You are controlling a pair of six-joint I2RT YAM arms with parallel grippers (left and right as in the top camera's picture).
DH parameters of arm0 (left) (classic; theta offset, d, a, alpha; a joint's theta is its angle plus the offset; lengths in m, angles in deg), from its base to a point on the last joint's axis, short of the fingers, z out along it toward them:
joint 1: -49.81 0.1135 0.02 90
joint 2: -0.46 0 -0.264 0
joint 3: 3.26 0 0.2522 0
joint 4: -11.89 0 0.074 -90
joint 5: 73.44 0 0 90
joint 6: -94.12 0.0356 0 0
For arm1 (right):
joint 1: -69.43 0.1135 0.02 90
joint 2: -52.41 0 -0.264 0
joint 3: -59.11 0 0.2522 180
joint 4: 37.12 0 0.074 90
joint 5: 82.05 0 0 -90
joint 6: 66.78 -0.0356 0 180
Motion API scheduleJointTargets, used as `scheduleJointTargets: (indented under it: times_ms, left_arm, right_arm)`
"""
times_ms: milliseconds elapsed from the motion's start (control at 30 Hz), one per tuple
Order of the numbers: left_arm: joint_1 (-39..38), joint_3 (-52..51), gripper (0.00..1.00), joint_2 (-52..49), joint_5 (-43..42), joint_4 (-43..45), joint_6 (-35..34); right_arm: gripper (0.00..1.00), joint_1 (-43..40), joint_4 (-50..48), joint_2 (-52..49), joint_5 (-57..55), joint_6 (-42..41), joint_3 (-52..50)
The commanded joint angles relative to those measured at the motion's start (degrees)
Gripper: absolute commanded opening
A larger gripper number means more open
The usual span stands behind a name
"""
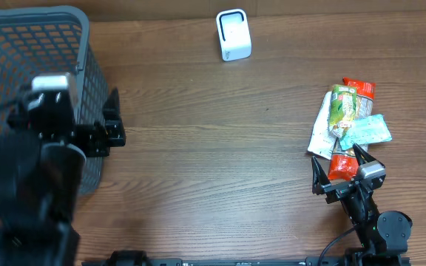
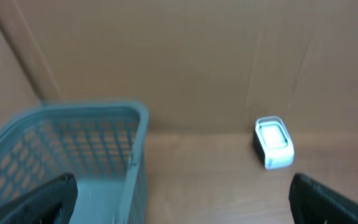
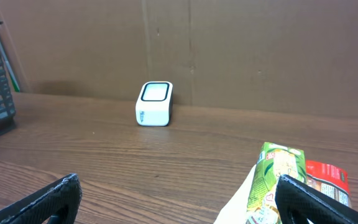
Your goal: Scan the item barcode
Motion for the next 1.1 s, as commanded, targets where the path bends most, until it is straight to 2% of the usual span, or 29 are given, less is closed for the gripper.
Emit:
scheduleJointTargets:
  times_ms: [0,200,467,933,1067]
  left_arm:
    - [3.39,-24.74,0.99,17.07,-9.38,19.67,5.88]
    - [3.43,-50.31,1.00,35.04,-8.59,38.12,6.54]
    - [3.76,-70.05,1.00,47.54,-8.66,45.55,6.95]
    - [3.74,-82.95,1.00,50.51,-7.02,45.03,6.88]
    - [3.69,-82.82,1.00,50.51,-7.15,43.71,5.64]
  right_arm:
    - [1.00,0.39,-0.26,0.66,0.24,0.24,-0.61]
    - [1.00,0.39,-0.26,0.66,0.24,0.24,-0.61]
    - [1.00,0.39,-0.26,0.66,0.24,0.24,-0.61]
    - [1.00,0.39,-0.26,0.66,0.24,0.24,-0.61]
    - [1.00,0.39,-0.26,0.66,0.24,0.24,-0.61]
